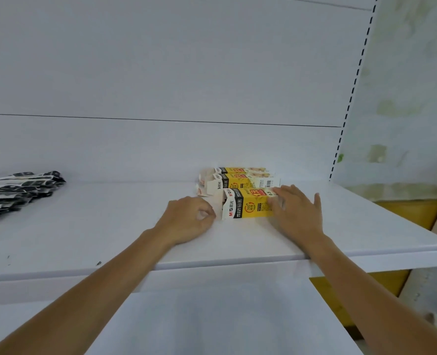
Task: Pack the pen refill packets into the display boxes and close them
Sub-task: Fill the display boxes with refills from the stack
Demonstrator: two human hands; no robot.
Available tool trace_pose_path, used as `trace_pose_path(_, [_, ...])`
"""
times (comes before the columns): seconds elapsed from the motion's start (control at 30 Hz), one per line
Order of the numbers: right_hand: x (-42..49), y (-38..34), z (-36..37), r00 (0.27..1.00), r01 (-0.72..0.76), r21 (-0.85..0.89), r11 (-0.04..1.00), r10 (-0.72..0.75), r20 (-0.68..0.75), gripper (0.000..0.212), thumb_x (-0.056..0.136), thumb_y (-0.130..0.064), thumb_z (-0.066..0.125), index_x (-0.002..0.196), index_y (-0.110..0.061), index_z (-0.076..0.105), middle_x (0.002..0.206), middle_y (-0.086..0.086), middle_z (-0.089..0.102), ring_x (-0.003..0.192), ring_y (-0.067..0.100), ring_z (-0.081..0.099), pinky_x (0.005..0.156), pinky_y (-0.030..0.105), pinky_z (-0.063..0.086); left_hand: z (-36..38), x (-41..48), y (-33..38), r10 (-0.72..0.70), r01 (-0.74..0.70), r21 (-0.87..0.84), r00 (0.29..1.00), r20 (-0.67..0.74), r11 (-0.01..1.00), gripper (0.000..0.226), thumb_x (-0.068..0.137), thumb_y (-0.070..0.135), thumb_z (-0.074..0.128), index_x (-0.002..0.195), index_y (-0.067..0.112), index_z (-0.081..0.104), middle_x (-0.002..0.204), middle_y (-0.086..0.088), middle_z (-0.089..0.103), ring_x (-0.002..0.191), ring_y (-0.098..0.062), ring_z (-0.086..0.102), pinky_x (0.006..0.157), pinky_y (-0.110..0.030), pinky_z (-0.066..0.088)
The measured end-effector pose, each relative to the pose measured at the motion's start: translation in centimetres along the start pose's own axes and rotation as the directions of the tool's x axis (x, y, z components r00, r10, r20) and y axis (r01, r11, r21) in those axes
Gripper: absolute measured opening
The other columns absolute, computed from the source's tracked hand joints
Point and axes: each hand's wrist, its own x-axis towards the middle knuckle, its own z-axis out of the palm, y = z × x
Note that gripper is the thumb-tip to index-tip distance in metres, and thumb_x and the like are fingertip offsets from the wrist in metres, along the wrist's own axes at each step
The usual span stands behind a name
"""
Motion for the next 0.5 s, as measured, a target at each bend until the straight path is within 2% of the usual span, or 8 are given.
trace_pose_path(0.1, [0.2,-0.6,-0.3,1.0,-0.022,0.046,0.999,0.021,0.019,0.053,0.091,-0.041,0.044,0.14,-0.02,0.039,0.152,-0.002,0.028,0.144,0.012,0.011,0.115,0.048,-0.002,-1.8,-0.3,-0.3,-0.037,0.034,-0.018,0.985,-0.171,0.999,0.015,0.087,0.031,0.054,0.089,0.025,0.068,0.106,0.007,0.066,0.105,-0.014,0.057,0.096,-0.034,0.038])
trace_pose_path(0.2, [1.2,-3.6,-1.1,0.989,0.149,0.091,0.985,-0.147,-0.031,0.061,0.086,-0.041,0.05,0.142,-0.019,0.036,0.15,0.0,0.031,0.14,0.017,0.02,0.115,0.042,0.015,-5.1,-1.0,-1.9,-0.053,0.053,-0.004,0.979,-0.199,0.999,0.01,0.087,0.026,0.057,0.087,0.025,0.066,0.102,0.004,0.064,0.101,-0.015,0.058,0.094,-0.038,0.042])
trace_pose_path(0.27, [2.2,-7.3,-1.6,0.965,0.264,0.178,0.948,-0.256,-0.064,0.059,0.087,-0.032,0.055,0.141,-0.018,0.036,0.148,0.0,0.034,0.137,0.018,0.024,0.108,0.035,0.026,-7.4,-2.2,-3.7,-0.092,0.1,0.025,0.971,-0.222,0.995,0.009,0.087,0.026,0.057,0.085,0.027,0.066,0.102,0.005,0.065,0.101,-0.015,0.058,0.096,-0.039,0.041])
trace_pose_path(0.4, [3.8,-16.6,-1.4,0.886,0.46,0.281,0.842,-0.412,-0.214,0.057,0.086,-0.02,0.058,0.14,-0.016,0.039,0.143,0.004,0.04,0.133,0.022,0.03,0.106,0.034,0.028,-11.3,-6.7,-8.0,-0.192,0.212,0.015,0.911,-0.366,0.977,0.01,0.086,0.019,0.059,0.087,0.025,0.067,0.1,0.006,0.067,0.098,-0.013,0.06,0.093,-0.036,0.044])
trace_pose_path(0.5, [3.7,-24.1,-0.9,0.828,0.561,0.383,0.734,-0.498,-0.258,0.06,0.085,-0.015,0.056,0.141,-0.019,0.036,0.144,0.001,0.038,0.132,0.021,0.032,0.104,0.03,0.027,-14.6,-11.4,-11.1,-0.262,0.307,0.023,0.847,-0.462,0.951,0.015,0.084,0.013,0.061,0.093,0.019,0.07,0.098,0.004,0.067,0.094,-0.016,0.062,0.089,-0.031,0.046])
